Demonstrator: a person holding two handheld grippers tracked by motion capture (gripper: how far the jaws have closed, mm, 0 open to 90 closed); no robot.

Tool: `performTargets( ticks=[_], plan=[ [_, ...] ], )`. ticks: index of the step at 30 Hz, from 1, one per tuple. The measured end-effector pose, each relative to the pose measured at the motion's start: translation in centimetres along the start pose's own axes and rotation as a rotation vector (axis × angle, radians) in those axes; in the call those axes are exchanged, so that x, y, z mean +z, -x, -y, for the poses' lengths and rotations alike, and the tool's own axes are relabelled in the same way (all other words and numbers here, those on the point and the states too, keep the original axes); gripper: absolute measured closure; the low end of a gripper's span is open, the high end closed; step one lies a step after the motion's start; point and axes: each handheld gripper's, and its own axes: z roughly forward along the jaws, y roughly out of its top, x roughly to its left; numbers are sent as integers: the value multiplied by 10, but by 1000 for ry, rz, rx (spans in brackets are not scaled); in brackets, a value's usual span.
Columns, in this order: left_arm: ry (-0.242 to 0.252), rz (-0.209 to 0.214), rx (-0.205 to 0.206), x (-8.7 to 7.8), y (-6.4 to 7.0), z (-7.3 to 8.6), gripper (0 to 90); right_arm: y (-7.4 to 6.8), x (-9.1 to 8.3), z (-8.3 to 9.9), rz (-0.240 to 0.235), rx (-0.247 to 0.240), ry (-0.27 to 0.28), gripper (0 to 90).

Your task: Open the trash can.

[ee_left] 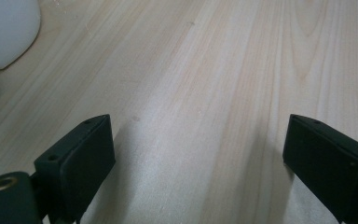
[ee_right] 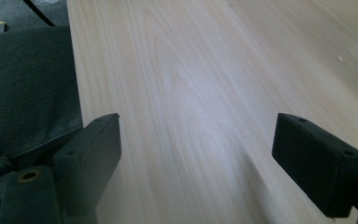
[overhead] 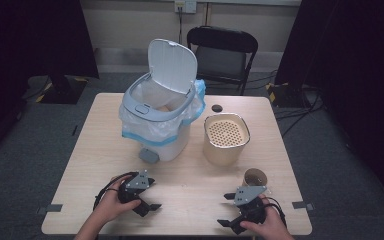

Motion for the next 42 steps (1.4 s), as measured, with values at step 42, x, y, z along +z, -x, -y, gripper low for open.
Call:
performTargets(
  ticks=[42],
  plan=[
    [0, 6, 7, 1, 0, 0, 65, 12, -57, 46, 37, 90, 12, 152]
  ],
)
